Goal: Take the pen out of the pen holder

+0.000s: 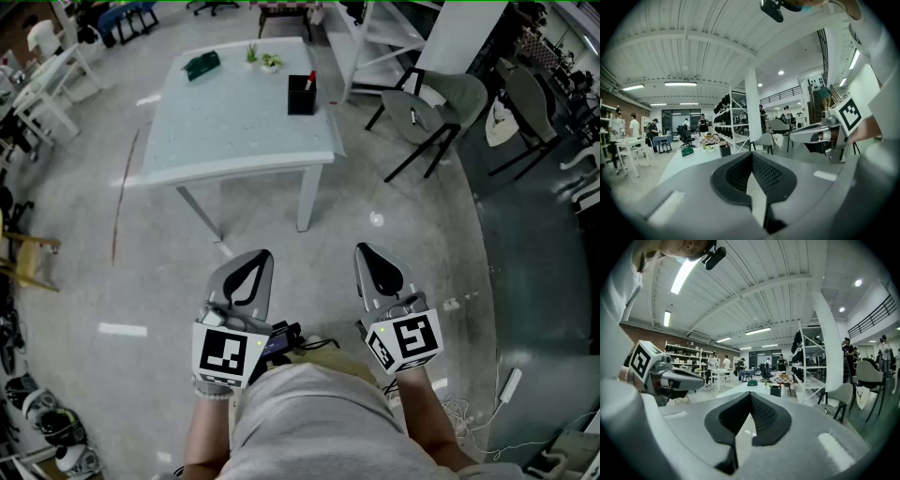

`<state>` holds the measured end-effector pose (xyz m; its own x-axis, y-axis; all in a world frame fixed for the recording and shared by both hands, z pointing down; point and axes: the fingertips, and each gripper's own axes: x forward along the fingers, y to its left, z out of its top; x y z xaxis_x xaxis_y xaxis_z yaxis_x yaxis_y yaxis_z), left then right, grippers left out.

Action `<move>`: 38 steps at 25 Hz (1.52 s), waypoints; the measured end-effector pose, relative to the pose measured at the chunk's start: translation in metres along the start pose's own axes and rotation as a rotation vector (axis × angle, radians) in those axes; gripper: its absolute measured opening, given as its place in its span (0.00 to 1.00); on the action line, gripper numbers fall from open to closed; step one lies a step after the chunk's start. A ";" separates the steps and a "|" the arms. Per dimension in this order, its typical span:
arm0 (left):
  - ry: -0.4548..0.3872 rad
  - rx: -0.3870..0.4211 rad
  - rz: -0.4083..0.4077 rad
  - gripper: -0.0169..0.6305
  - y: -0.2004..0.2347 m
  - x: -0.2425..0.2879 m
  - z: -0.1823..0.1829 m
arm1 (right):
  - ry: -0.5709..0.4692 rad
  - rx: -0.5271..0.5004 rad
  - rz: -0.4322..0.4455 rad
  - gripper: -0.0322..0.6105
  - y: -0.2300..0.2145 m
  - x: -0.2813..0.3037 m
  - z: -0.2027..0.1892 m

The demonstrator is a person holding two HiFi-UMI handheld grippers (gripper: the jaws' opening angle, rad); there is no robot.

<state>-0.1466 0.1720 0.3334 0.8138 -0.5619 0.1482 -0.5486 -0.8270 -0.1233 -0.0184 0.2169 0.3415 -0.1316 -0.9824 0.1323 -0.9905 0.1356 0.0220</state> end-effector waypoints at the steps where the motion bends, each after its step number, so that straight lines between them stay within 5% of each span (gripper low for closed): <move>1: 0.001 0.000 0.001 0.05 0.000 0.000 -0.001 | 0.000 0.000 0.001 0.05 0.000 0.000 0.000; 28: -0.020 -0.012 0.013 0.07 -0.002 0.007 0.003 | -0.011 0.052 0.041 0.06 -0.001 0.004 -0.002; 33: -0.020 -0.018 0.010 0.17 -0.007 0.011 0.005 | -0.027 0.064 0.070 0.20 -0.002 0.005 0.003; 38: -0.017 -0.011 0.007 0.17 -0.012 0.017 0.006 | -0.019 0.060 0.082 0.22 -0.008 0.003 0.000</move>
<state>-0.1250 0.1726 0.3311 0.8129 -0.5677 0.1304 -0.5566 -0.8230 -0.1134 -0.0111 0.2124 0.3421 -0.2121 -0.9707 0.1124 -0.9770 0.2080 -0.0472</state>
